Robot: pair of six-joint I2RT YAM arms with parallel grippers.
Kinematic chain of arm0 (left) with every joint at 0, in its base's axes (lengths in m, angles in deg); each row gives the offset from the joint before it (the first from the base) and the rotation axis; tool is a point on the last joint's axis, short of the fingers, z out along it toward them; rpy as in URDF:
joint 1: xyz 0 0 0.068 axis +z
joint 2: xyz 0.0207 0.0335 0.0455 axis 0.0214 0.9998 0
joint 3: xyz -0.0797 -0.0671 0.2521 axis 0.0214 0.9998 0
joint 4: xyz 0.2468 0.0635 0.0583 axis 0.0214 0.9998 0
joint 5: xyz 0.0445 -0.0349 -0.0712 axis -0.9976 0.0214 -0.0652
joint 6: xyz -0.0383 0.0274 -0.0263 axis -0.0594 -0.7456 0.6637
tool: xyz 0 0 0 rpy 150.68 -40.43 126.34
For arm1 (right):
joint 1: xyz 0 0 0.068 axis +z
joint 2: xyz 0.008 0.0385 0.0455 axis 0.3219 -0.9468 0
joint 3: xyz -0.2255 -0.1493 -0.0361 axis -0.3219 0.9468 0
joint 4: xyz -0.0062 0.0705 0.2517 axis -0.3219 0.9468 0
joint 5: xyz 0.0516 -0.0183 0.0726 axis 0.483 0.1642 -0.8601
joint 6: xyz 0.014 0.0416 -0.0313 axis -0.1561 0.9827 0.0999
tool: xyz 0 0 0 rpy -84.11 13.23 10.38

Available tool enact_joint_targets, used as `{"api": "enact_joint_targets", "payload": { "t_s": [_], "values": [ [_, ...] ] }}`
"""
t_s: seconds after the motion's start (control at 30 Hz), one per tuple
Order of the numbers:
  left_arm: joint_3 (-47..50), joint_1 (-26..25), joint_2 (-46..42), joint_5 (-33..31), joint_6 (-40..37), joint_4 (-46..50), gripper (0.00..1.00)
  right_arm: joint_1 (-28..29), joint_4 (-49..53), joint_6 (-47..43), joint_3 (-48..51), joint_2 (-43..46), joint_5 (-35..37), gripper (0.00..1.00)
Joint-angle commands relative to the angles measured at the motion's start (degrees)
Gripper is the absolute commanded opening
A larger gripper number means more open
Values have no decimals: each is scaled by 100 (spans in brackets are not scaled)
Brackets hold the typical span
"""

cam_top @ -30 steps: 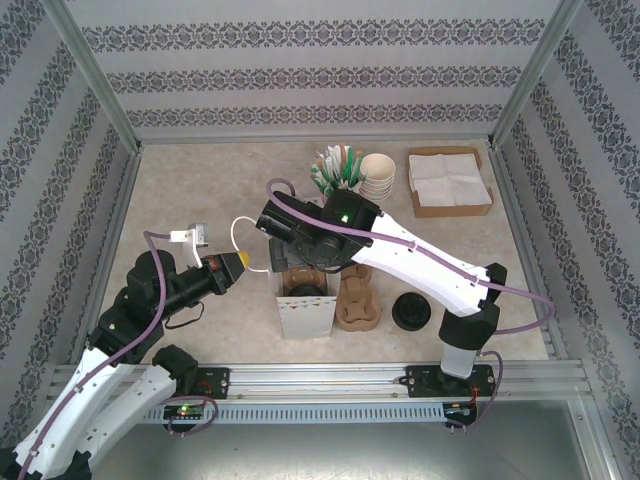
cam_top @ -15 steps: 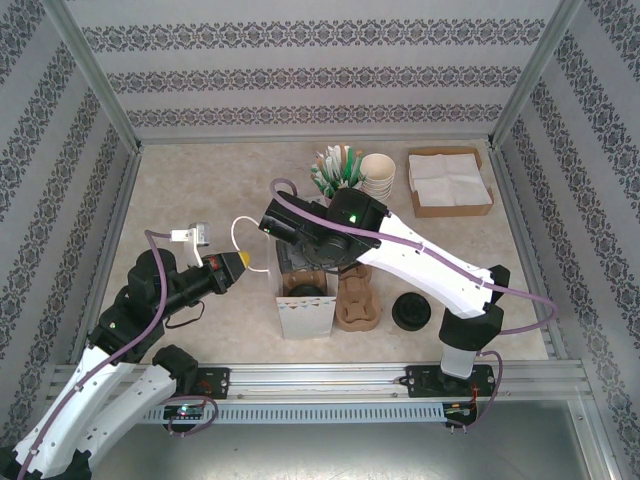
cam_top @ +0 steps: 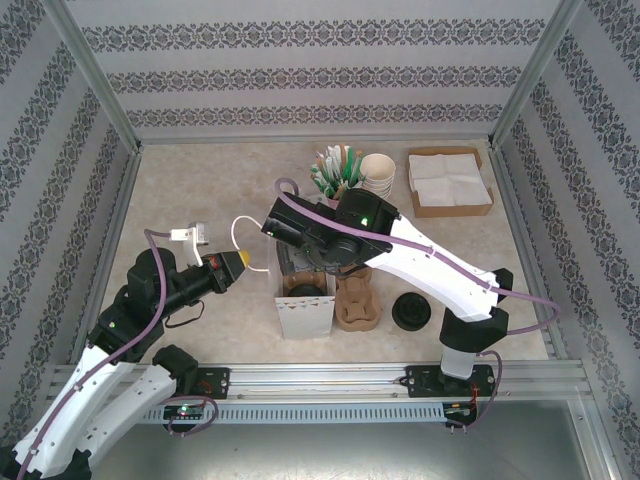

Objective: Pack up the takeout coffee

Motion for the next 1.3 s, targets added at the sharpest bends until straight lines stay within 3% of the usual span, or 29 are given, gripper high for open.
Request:
{"api": "enact_joint_targets", "payload": {
  "t_s": [0.0,0.47,0.7,0.87,1.03,1.17,1.27],
  "values": [
    [-175,-69,15,-160,-73,191,1,55,207,-102,-174,143,259,72],
    [-257,-69,37,-385,-94,272,1,52,-175,-796,-660,614,939,70],
    [-341,-74,46,-481,-104,324,1,-301,-847,-1399,-554,1079,1485,70],
    [-375,-73,57,-472,-119,342,1,-1021,-1530,-1804,49,1627,1541,71],
    [-391,-69,70,-489,-110,342,2,-2147,-2685,-2174,1381,2384,1105,72],
    [-445,-69,105,-501,-91,339,2,-3378,-3565,-2174,2536,2710,-54,69],
    [-518,-69,146,-551,-85,402,2,-4133,-4075,-2123,3189,2675,-857,58]
  ]
}}
